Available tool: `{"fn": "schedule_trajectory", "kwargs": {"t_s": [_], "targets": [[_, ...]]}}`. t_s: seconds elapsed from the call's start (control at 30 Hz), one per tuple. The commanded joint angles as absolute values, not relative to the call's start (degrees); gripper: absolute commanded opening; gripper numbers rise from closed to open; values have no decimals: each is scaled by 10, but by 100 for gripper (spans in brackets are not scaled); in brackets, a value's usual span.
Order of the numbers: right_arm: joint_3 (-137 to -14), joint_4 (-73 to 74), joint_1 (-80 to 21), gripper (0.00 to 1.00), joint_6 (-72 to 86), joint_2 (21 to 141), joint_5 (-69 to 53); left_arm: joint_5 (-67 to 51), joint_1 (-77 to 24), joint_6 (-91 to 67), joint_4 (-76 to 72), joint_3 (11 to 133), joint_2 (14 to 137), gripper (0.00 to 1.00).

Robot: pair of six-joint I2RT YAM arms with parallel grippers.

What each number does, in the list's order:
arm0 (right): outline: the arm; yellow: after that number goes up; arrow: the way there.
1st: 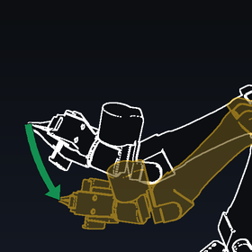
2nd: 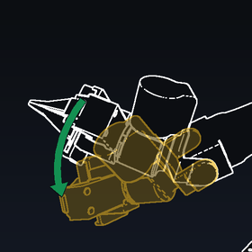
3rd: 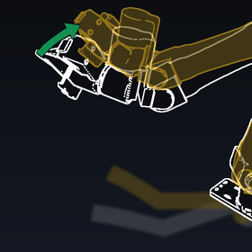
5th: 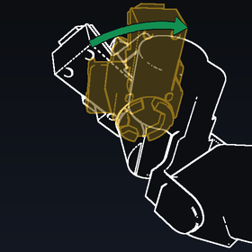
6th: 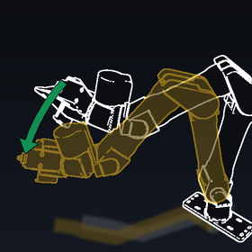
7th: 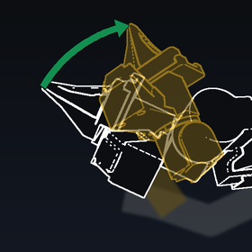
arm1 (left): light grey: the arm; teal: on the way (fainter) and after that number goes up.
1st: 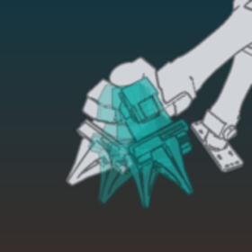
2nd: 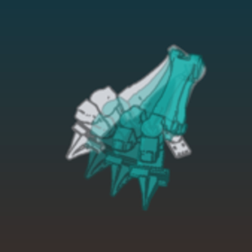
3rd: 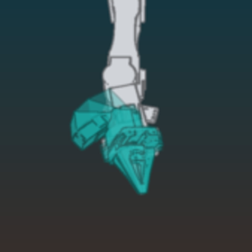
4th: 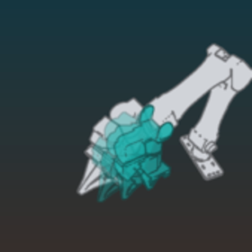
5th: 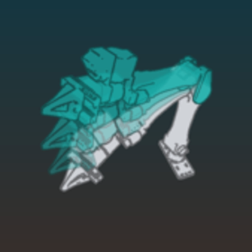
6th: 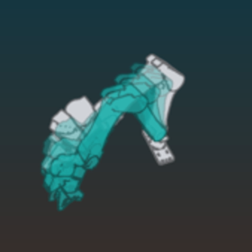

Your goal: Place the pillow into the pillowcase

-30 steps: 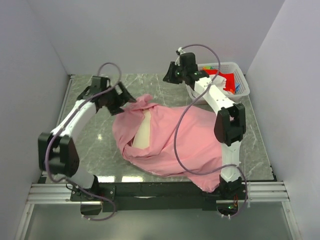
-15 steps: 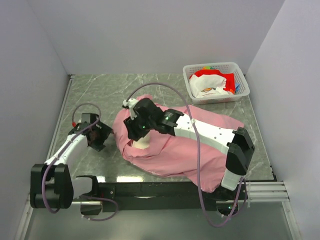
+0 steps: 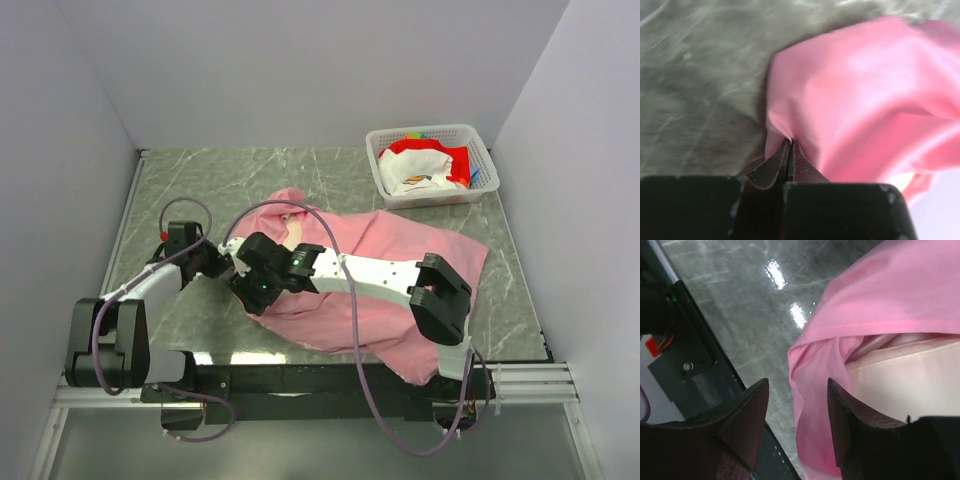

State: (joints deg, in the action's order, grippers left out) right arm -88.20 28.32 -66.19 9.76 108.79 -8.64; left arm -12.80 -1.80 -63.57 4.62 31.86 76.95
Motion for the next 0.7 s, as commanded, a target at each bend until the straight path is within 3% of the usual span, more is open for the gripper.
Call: {"fn": "schedule_trajectory", "kwargs": {"t_s": [0.0, 0.17, 0.3, 0.47, 0.5, 0.53, 0.6, 0.67], "targets": [[-927, 265, -669, 58, 112, 1109, -48, -127, -19, -588, 85, 375, 700, 1], [-940, 251, -670, 69, 137, 1131, -42, -127, -19, -566, 180, 428, 652, 1], [-954, 255, -671, 69, 162, 1154, -10, -127, -19, -556, 221, 452, 631, 1], [-968, 269, -647, 40, 184, 1153, 55, -114, -18, -544, 277, 499, 598, 1], [-967, 273, -640, 20, 185, 1147, 57, -110, -18, -542, 286, 510, 595, 1], [-966, 279, -635, 12, 185, 1139, 62, -104, -18, -536, 299, 531, 592, 1], [-948, 285, -617, 2, 176, 1095, 67, -67, -18, -533, 343, 565, 590, 1], [-913, 271, -598, 1, 175, 1044, 44, -37, -15, -532, 366, 579, 593, 1]]}}
